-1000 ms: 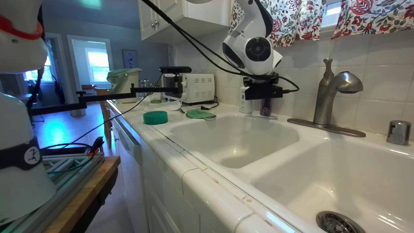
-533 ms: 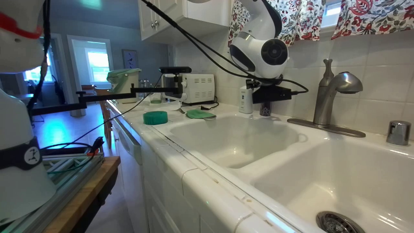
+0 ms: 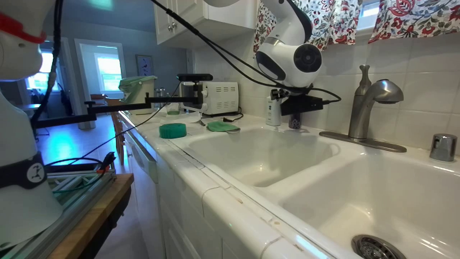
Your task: Pick up the purple bottle and pour some of its contents in the sink
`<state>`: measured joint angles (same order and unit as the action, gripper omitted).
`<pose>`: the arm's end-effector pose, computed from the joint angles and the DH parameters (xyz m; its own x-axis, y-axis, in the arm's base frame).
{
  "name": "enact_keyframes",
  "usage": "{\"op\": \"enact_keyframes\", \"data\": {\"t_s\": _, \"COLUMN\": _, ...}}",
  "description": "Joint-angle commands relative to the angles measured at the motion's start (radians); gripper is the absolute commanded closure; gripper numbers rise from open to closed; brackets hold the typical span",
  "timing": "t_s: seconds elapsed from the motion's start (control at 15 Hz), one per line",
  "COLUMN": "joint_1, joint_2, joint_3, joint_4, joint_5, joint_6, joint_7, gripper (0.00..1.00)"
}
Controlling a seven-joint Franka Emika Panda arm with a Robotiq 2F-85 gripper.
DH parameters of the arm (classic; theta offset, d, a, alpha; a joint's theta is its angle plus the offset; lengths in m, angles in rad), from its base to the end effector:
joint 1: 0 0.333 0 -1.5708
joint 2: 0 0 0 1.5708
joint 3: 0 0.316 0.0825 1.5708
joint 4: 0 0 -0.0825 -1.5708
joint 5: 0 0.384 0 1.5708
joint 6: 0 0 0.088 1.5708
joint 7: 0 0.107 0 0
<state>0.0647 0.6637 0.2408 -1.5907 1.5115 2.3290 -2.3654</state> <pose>0.6866 0.2059 0.2782 -0.0921 0.3905 0.9160 0.9503 -0.2402 0.1980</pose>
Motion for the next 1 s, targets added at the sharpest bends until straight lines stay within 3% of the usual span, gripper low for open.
{"op": "enact_keyframes", "data": {"t_s": 0.0, "joint_1": 0.033, "joint_2": 0.016, "joint_3": -0.041, "joint_4": 0.037, "joint_5": 0.019, "joint_6": -0.018, "joint_7": -0.01, "gripper": 0.18}}
{"op": "enact_keyframes", "data": {"t_s": 0.07, "joint_1": 0.037, "joint_2": 0.018, "joint_3": -0.045, "joint_4": 0.041, "joint_5": 0.02, "joint_6": -0.017, "joint_7": -0.01, "gripper": 0.21}}
{"op": "enact_keyframes", "data": {"t_s": 0.2, "joint_1": 0.041, "joint_2": 0.021, "joint_3": -0.051, "joint_4": 0.047, "joint_5": 0.023, "joint_6": -0.017, "joint_7": -0.01, "gripper": 0.41}}
{"op": "enact_keyframes", "data": {"t_s": 0.4, "joint_1": 0.043, "joint_2": 0.026, "joint_3": -0.054, "joint_4": 0.054, "joint_5": 0.028, "joint_6": -0.017, "joint_7": -0.011, "gripper": 0.57}}
{"op": "enact_keyframes", "data": {"t_s": 0.93, "joint_1": 0.05, "joint_2": 0.037, "joint_3": -0.059, "joint_4": 0.069, "joint_5": 0.031, "joint_6": -0.018, "joint_7": -0.012, "gripper": 0.57}}
